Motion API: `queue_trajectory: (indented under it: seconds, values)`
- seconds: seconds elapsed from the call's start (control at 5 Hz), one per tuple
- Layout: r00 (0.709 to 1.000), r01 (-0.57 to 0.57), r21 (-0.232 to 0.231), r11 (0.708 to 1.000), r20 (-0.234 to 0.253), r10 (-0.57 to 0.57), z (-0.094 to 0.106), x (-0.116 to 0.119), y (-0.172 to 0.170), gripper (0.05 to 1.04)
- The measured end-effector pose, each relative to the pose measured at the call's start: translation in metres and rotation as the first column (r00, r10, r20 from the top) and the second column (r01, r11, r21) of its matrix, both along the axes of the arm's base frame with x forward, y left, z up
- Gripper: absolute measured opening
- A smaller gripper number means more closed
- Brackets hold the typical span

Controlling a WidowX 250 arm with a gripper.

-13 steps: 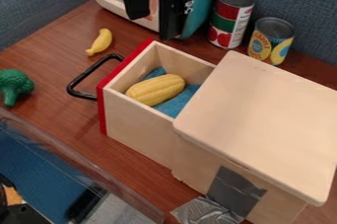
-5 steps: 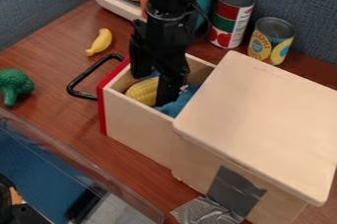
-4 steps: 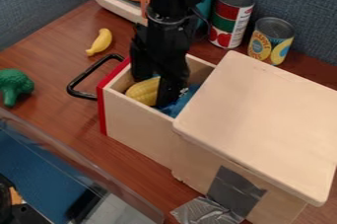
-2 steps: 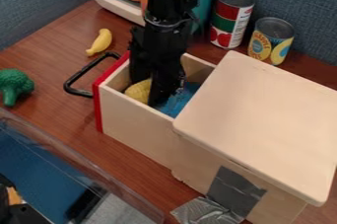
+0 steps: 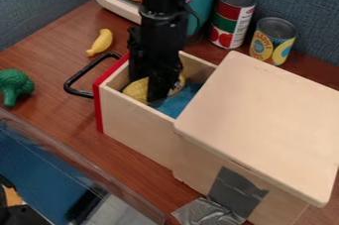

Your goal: Take the corn out of the drawer and put it on the left side of the table

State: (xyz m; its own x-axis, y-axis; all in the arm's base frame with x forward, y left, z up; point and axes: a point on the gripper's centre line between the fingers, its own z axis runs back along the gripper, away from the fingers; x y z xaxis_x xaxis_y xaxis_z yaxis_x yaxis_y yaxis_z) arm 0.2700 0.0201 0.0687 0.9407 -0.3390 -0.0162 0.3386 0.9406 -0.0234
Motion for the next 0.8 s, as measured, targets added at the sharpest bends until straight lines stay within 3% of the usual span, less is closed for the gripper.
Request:
queue_trajectory:
  seconds: [0.2,0.4,0.6,0.8]
  values:
    - [1.000,0.002,-0.160,0.987,0.017,0.000,0.031,0.002,-0.001,0.561]
    - [0.998,-0.032,-0.316,0.948,0.034,0.045,0.067,0.011,0.008,0.561]
    - [0.983,-0.157,-0.424,0.892,0.023,0.184,0.088,0.019,0.045,0.561]
    - [0.940,-0.297,-0.407,0.864,0.032,0.339,0.093,0.018,0.089,0.561]
